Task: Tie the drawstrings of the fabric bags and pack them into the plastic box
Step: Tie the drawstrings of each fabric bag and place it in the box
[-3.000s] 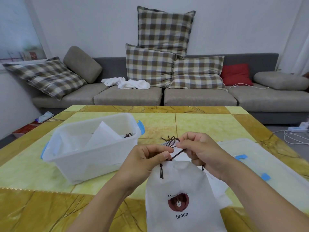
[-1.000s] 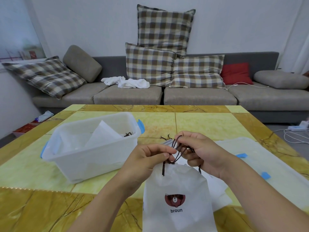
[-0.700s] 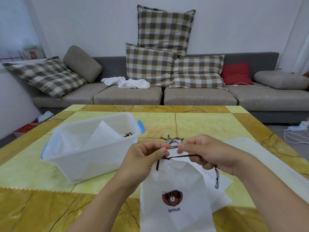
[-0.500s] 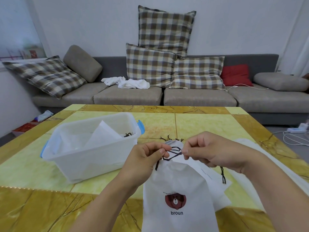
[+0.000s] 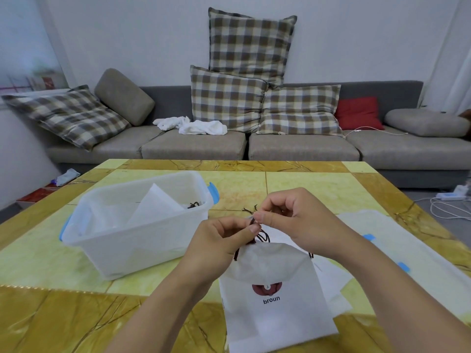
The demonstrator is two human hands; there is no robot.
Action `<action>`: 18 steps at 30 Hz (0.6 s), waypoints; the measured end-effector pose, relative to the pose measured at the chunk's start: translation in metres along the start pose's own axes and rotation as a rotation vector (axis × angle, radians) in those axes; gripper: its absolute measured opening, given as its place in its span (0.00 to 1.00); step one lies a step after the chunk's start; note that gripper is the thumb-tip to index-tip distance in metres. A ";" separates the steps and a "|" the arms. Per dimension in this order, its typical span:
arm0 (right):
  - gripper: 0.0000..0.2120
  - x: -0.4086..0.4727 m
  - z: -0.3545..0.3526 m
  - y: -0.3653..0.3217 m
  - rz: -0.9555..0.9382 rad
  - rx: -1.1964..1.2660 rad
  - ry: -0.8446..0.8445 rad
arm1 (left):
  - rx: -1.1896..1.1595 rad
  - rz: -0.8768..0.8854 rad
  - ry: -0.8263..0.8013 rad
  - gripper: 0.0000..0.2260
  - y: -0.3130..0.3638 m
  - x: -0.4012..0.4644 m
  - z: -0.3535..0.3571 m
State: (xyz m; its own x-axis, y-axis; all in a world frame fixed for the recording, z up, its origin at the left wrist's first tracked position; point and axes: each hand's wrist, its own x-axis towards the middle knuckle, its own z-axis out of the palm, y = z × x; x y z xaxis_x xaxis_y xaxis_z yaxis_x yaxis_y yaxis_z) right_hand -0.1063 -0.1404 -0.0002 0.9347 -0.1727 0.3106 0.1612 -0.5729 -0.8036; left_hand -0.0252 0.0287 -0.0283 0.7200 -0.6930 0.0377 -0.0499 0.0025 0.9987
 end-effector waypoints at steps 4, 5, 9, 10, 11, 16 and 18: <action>0.10 -0.003 -0.009 0.000 0.049 0.001 -0.019 | -0.030 -0.044 0.049 0.11 0.001 0.001 -0.001; 0.10 -0.004 -0.012 0.000 0.072 -0.005 -0.039 | -0.049 -0.057 0.080 0.12 0.002 0.001 -0.001; 0.10 -0.007 -0.018 0.001 0.130 -0.007 -0.073 | -0.109 -0.099 0.278 0.10 0.004 0.003 0.001; 0.10 -0.008 -0.016 0.001 0.141 0.008 -0.085 | -0.122 -0.100 0.316 0.10 0.003 0.004 0.002; 0.09 -0.008 -0.015 0.002 0.159 0.022 -0.098 | -0.130 -0.099 0.343 0.11 0.003 0.003 0.003; 0.09 -0.008 -0.014 0.005 0.225 0.012 -0.101 | -0.175 -0.069 0.321 0.13 0.004 0.004 0.006; 0.08 -0.007 -0.015 0.007 0.219 0.031 -0.017 | -0.198 -0.058 0.237 0.12 0.004 0.003 0.005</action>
State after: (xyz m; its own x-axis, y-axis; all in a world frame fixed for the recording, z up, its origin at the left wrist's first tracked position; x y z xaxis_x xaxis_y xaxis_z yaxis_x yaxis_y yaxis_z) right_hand -0.1169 -0.1552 -0.0003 0.9536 -0.2766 0.1189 -0.0365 -0.4985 -0.8661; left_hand -0.0265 0.0228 -0.0248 0.8601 -0.5088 -0.0365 0.1151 0.1237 0.9856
